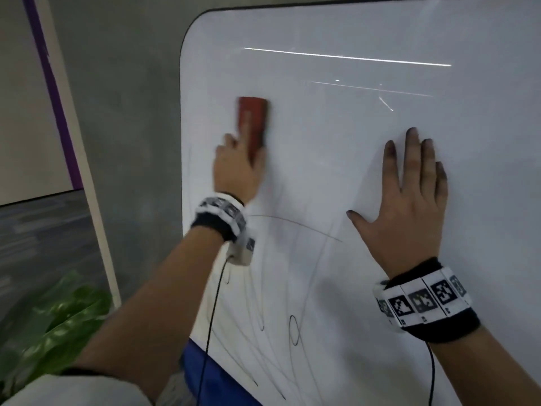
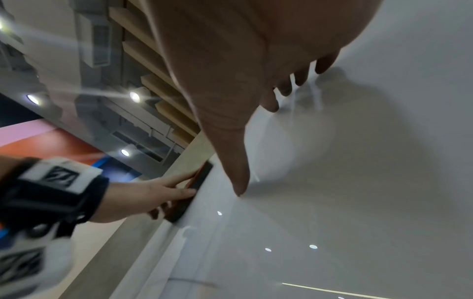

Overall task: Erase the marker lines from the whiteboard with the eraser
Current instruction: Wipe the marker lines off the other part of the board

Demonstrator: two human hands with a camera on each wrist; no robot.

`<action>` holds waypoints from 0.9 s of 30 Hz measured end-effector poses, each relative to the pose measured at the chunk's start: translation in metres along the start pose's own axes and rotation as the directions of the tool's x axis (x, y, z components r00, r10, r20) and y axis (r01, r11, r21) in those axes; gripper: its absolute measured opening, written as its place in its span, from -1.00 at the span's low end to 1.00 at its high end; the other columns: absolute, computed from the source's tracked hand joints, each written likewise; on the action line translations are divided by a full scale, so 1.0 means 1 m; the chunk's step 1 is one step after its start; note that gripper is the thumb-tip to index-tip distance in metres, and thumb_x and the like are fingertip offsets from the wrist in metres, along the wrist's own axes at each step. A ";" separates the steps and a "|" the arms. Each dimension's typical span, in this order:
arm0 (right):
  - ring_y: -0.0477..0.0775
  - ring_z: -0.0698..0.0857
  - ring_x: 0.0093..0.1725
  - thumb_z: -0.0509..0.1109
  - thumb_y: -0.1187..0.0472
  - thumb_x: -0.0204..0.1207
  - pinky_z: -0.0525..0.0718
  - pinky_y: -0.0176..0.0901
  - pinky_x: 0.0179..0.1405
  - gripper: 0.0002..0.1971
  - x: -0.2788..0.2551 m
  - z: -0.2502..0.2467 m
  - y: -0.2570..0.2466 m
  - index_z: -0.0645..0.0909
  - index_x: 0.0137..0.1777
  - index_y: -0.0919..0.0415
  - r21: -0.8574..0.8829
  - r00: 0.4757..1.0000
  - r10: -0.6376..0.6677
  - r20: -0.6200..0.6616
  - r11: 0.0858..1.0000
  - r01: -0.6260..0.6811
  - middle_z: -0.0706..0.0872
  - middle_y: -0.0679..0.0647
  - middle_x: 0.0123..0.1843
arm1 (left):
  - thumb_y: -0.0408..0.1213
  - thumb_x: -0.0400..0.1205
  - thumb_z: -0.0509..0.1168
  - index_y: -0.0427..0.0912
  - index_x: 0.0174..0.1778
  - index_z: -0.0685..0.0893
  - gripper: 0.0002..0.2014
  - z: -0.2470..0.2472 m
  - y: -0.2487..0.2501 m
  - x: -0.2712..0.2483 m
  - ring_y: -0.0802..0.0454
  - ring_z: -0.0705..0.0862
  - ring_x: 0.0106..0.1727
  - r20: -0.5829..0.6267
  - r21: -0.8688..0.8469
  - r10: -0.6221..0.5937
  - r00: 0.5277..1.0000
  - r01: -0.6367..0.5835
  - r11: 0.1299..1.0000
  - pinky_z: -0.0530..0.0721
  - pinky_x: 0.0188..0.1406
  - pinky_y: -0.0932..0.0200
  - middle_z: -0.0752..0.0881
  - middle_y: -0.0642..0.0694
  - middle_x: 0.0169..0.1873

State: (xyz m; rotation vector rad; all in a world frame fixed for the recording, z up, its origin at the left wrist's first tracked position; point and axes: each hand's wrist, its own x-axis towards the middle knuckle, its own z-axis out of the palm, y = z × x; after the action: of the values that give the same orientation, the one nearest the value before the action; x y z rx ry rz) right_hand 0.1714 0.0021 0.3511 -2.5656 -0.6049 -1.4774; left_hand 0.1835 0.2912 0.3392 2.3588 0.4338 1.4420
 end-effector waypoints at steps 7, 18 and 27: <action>0.37 -0.07 0.80 0.63 -0.16 0.36 -0.06 0.29 0.77 0.18 -0.005 0.003 -0.005 0.02 0.79 0.28 -0.046 1.000 -0.020 0.011 0.999 0.020 -0.11 0.31 0.82 | 0.03 0.77 0.17 0.07 0.79 0.06 -0.32 0.020 0.018 -0.048 -0.26 0.53 0.02 -0.023 -0.186 -0.192 0.981 0.184 0.965 0.63 0.03 -0.15 0.52 -0.29 0.10; 0.30 -0.03 0.81 0.58 -0.23 0.40 -0.01 0.20 0.77 0.09 -0.010 0.001 0.014 0.10 0.79 0.17 -0.016 0.996 -0.089 0.025 0.996 0.089 -0.06 0.23 0.84 | 0.07 0.71 0.27 0.16 0.75 0.19 -0.32 0.027 -0.015 -0.076 -0.19 0.52 -0.07 0.009 -0.273 -0.037 0.999 0.038 0.961 0.64 0.03 -0.12 0.46 -0.16 -0.05; 0.41 -0.10 0.80 0.53 -0.21 0.46 -0.09 0.38 0.75 0.07 -0.013 0.005 0.005 0.02 0.81 0.14 -0.095 0.996 -0.068 0.055 0.993 0.073 -0.15 0.29 0.82 | -0.02 0.77 0.19 0.10 0.80 0.00 -0.30 0.040 -0.151 -0.023 -0.44 0.49 0.47 0.204 -0.216 -0.690 0.695 0.719 0.660 0.42 0.51 -0.14 0.43 -0.45 0.49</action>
State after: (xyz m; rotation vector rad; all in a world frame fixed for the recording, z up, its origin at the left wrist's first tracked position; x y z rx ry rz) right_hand 0.1714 -0.0047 0.3380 -2.6897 -0.6530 -1.5025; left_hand 0.1968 0.4109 0.2379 1.7068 0.9287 0.9141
